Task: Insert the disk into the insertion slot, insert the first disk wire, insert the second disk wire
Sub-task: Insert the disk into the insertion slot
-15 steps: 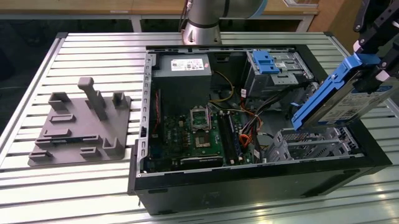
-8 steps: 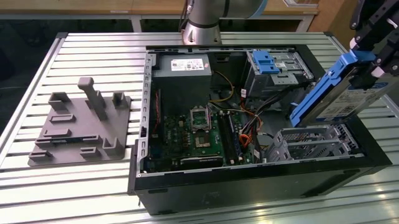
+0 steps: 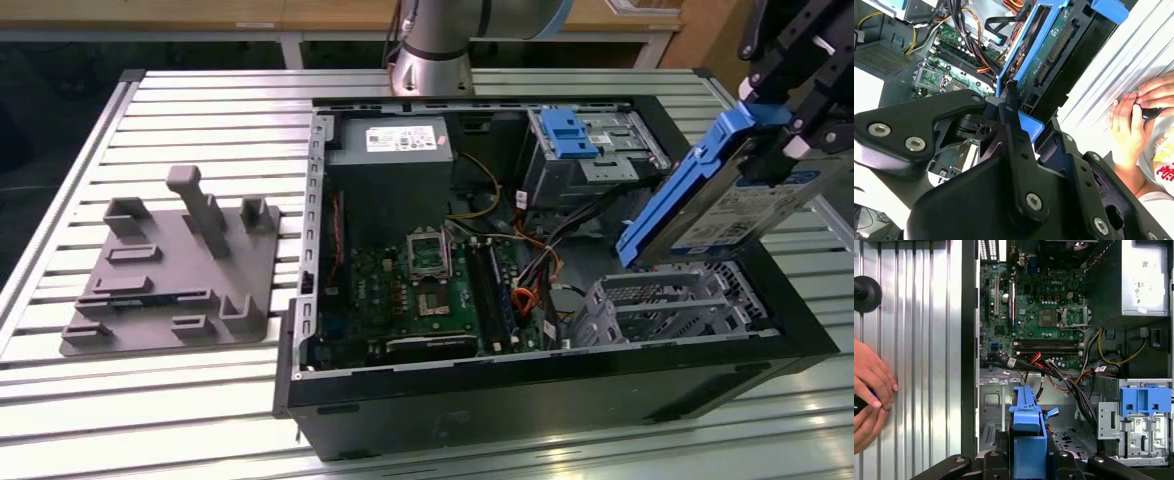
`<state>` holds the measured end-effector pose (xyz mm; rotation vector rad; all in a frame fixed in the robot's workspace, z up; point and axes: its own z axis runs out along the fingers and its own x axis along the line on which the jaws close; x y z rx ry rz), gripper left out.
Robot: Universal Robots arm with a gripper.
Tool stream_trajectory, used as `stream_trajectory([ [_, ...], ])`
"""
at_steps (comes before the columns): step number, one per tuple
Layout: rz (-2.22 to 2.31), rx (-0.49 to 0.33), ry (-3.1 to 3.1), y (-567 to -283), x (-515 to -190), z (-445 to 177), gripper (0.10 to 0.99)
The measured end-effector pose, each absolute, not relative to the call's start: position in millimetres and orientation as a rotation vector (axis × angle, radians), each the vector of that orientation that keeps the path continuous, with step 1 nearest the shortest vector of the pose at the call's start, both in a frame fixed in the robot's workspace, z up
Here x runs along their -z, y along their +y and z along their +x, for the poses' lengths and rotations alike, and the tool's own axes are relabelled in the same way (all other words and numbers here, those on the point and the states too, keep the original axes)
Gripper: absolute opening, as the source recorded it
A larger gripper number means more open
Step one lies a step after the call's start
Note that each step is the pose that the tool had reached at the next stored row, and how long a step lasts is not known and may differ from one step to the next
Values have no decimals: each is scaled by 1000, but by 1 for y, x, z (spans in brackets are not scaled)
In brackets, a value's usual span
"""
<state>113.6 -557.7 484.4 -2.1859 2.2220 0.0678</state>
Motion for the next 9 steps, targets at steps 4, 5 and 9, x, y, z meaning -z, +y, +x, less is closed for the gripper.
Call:
stream_trajectory([
  [4,-2188,-64,2224,-557,-482,114,365],
  [5,-2188,-64,2224,-557,-482,114,365],
  [9,-2188,-63,2224,-557,-481,115,365],
])
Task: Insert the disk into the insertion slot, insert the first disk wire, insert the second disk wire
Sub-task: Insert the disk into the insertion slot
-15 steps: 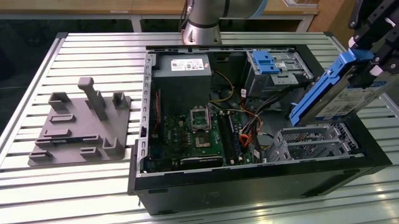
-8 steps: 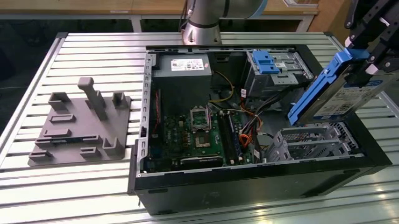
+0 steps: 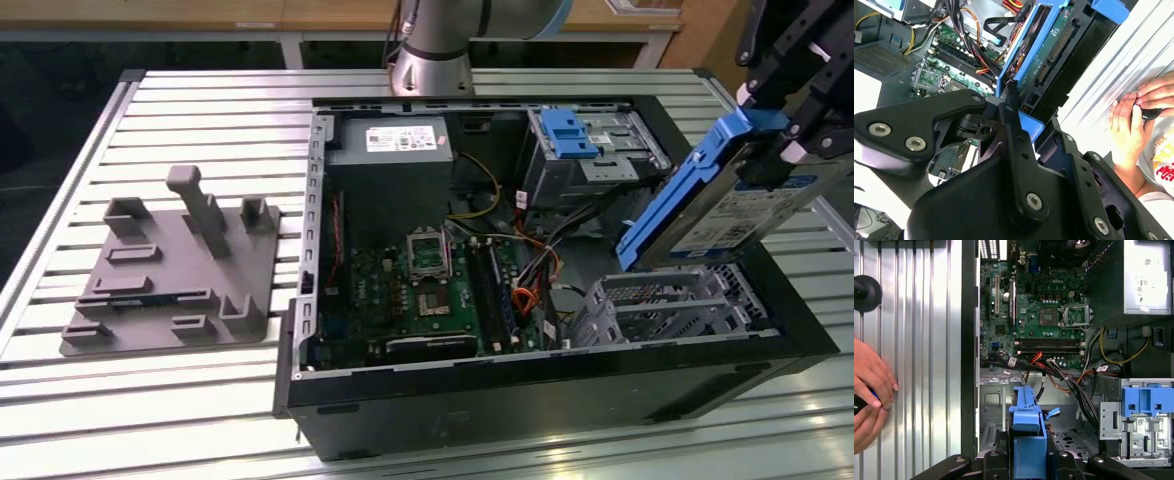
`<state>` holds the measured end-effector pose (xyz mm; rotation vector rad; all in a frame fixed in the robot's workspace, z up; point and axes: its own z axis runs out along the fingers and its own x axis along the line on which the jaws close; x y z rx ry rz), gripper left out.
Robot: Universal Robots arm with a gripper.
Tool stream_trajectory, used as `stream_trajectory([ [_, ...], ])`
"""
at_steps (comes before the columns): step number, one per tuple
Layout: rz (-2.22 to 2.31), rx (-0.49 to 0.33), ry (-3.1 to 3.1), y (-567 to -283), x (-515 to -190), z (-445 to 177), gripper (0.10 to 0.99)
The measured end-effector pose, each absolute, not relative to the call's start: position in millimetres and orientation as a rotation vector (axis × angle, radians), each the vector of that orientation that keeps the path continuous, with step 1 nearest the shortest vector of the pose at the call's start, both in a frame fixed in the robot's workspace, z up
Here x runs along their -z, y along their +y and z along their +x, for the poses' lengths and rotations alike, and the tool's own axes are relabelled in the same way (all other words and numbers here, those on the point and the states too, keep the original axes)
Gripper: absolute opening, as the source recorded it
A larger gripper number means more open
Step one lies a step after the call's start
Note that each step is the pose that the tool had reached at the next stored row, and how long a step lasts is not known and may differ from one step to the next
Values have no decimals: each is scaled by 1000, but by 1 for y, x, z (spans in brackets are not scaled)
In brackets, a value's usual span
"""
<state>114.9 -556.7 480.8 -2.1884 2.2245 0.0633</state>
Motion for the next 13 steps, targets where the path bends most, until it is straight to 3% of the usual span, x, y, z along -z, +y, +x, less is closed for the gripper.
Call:
stream_trajectory([
  [13,-2192,-63,2222,-557,-478,115,365],
])
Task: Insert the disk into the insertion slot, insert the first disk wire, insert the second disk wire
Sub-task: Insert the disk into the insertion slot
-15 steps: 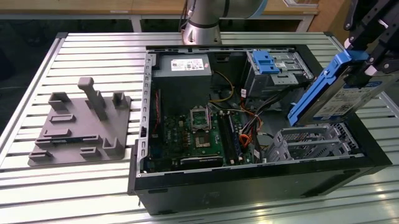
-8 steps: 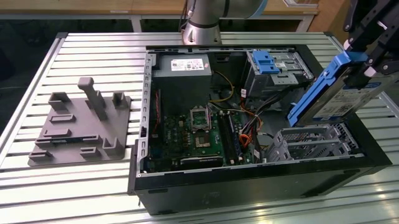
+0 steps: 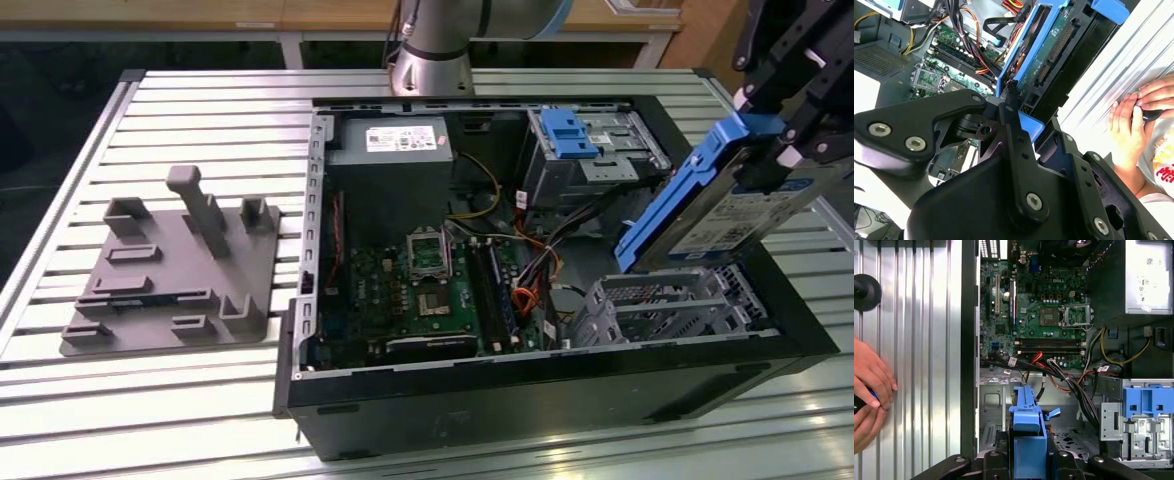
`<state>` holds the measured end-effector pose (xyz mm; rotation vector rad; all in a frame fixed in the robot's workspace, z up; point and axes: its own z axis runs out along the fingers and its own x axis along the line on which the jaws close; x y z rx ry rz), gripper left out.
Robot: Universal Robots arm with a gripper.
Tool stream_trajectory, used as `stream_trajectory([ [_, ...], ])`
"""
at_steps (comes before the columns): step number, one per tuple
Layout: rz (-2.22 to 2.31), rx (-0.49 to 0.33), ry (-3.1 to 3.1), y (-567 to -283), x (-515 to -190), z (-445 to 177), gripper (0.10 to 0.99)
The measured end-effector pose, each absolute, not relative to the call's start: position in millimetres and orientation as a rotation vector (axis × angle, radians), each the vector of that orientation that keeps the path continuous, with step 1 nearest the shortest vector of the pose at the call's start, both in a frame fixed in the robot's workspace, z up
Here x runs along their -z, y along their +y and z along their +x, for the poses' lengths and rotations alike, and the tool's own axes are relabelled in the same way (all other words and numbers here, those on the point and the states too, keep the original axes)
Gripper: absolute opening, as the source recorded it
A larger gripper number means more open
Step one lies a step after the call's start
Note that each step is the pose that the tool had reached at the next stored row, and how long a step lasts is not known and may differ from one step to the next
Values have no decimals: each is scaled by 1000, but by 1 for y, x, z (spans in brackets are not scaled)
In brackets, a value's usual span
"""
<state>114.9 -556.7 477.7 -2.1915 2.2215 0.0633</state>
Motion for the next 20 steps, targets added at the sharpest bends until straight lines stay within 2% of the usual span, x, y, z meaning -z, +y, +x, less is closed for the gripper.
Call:
stream_trajectory([
  [20,-2192,-63,2222,-560,-473,115,365],
])
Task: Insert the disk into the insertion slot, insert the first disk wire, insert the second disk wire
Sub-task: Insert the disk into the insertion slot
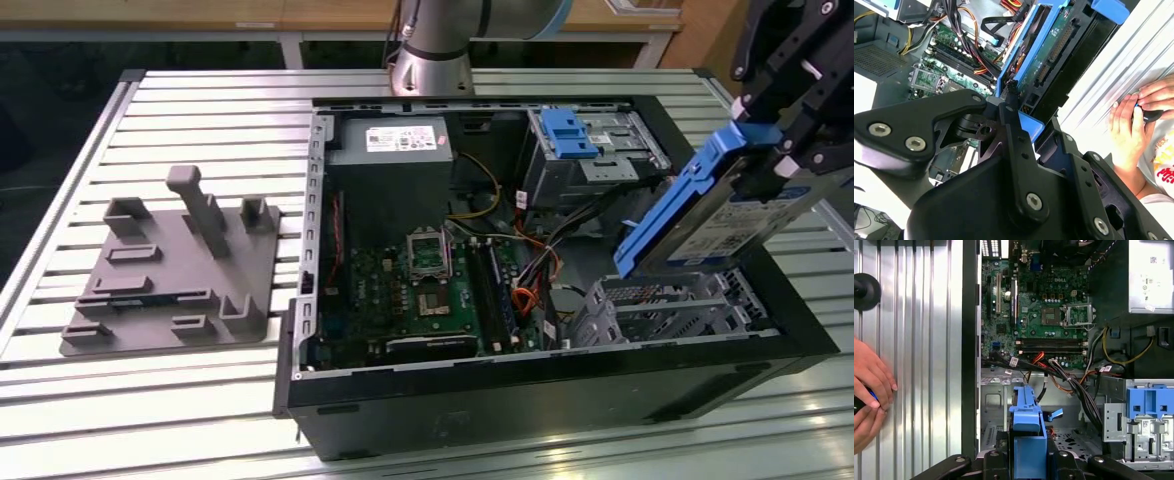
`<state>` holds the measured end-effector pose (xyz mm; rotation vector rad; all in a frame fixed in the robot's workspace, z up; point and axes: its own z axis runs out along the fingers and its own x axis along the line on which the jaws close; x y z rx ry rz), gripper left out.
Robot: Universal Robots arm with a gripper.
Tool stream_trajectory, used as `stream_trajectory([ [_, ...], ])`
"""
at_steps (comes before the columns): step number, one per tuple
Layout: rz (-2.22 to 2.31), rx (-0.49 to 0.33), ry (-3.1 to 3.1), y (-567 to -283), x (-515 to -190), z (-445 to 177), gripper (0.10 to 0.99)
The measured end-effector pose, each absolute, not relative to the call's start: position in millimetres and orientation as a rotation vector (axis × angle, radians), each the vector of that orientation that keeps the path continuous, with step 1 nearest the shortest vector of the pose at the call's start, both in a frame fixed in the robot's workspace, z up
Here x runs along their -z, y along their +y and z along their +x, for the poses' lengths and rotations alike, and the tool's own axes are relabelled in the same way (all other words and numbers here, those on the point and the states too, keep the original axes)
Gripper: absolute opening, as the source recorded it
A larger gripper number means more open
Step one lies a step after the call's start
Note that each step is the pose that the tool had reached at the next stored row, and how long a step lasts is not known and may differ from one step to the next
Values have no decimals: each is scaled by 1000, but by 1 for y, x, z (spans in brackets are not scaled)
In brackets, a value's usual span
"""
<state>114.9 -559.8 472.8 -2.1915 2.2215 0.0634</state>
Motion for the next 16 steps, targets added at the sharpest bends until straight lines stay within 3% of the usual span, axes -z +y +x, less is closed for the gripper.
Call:
stream_trajectory([
  [16,-2191,-63,2221,-561,-467,116,365],
])
